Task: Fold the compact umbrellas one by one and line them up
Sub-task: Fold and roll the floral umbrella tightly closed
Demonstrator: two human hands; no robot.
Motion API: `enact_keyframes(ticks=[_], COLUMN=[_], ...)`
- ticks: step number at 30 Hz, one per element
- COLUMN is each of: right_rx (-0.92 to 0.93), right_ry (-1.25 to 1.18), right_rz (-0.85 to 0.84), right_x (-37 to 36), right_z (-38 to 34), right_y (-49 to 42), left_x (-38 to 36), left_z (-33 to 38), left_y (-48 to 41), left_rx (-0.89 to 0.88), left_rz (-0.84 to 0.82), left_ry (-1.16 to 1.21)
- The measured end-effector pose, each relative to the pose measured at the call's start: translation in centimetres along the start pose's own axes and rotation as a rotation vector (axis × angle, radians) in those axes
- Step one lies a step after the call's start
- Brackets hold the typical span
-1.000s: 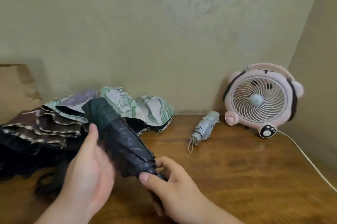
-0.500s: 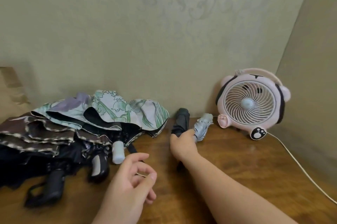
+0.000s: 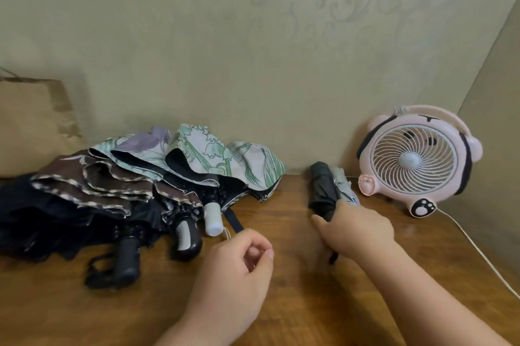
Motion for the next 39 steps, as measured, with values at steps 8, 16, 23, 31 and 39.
enact_keyframes(ticks=[8,16,23,31,39], right_rx=[0.451,0.479,0.368,0.139,0.054], right_ry=[-0.537,-0.576,-0.477,-1.146,-2.168], right_rz=[0.004,-0.06,-0.112,-0.358,-1.249], right_x=[-0.4,-1.2,-1.6,-0.8,-0.9], right_z=[-11.5,-19.2,-21.8,-19.8,-13.2], right_y=[3.7,2.6,2.1,-0.3,2.0], left_x=[4.8,8.5,9.6,10.4,10.1], left_z=[-1.9,-3.5,-4.7,-3.8,-4.2], left_y=[-1.4,-1.5,-1.6,-1.6,-1.9], left_rx=[0.063,0.084,0.132,0.092,0.138], left_rz=[0.329,0.574,0.582,0.573,0.523], left_ry=[-0.047,0.14,0.218,0.197,0.174])
Point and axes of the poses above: each hand's wrist, its own y-axis away from the middle knuckle, its own x-axis out of the back of the hand, z = x × y, the point moved 7 cm from there along -y, towards the middle knuckle, and after that the axes turned 2 degrees about y, right-handed, at the moved point
